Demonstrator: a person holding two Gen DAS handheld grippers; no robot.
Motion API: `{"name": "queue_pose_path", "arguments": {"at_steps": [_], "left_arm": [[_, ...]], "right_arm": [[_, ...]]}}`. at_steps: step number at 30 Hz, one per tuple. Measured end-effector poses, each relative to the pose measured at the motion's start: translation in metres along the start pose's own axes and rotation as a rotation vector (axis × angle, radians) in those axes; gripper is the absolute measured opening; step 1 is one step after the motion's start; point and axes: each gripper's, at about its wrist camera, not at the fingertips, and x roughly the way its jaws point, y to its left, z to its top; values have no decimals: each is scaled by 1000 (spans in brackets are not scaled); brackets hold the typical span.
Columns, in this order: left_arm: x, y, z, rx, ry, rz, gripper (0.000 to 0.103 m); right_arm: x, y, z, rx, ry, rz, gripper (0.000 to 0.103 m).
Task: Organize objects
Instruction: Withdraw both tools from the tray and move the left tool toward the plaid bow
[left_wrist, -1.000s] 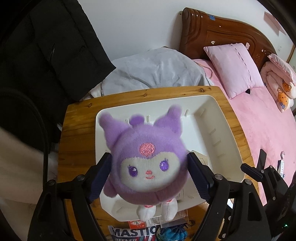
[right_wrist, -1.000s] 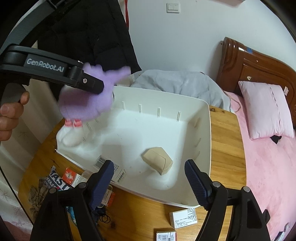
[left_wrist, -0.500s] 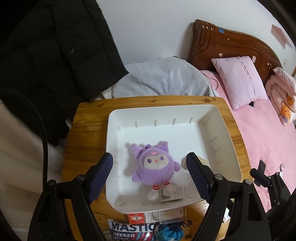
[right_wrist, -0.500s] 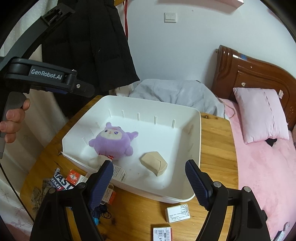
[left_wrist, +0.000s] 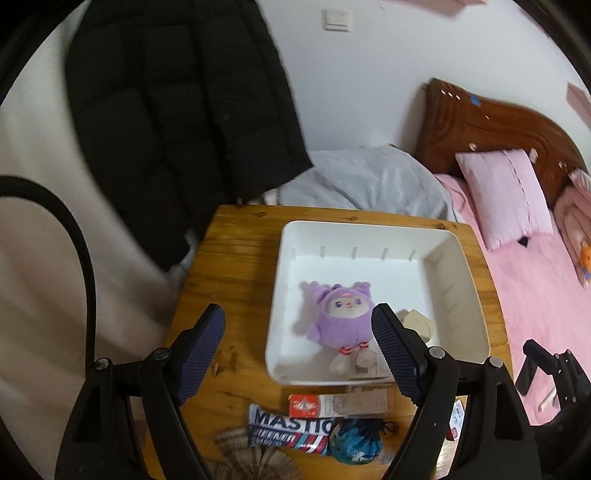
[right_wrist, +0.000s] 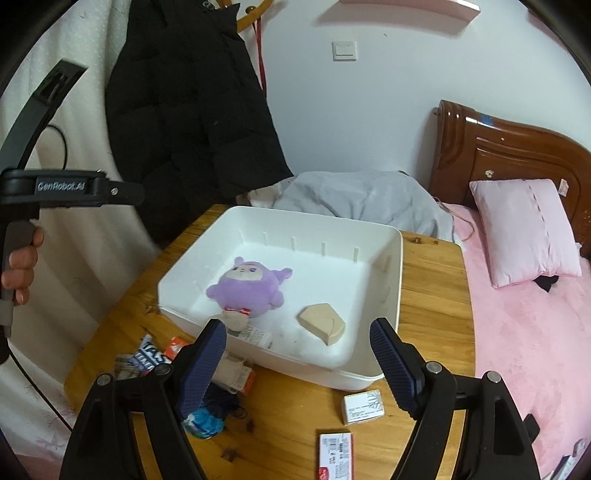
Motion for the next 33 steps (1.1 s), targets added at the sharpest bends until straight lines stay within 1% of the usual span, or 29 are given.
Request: {"name": "queue_pose_path", "arguments": {"at_steps": [3, 6, 11, 14, 18, 23, 28, 31, 33], "left_arm": [[-13, 13, -11, -32, -19, 47, 84], [-28, 27, -23, -69, -33, 121, 84], [-53, 51, -49, -153, -66, 206, 84], [-61, 59, -63, -181, -71, 263, 84], [-68, 70, -82, -199, -37, 352, 84], [-71, 77, -101, -203, 5, 401, 84], [-65, 78, -119, -157, 73, 460, 84], [-60, 82, -125, -146, 117, 459, 84], [-56, 84, -128, -137, 135, 441, 84]], "right_arm": [[-5, 4, -1, 0, -5, 7, 81], [-11, 8, -2, 2, -21, 53, 81], [-13, 13, -3, 17, -25, 110, 83], [-13, 16, -3, 23, -25, 137, 83], [-10, 21, -4, 21, -21, 165, 83], [-4, 29, -11, 29, -3, 183, 83], [-2, 39, -21, 13, 11, 190, 83], [0, 46, -29, 14, 14, 198, 83], [3, 51, -34, 18, 32, 196, 83]]}}
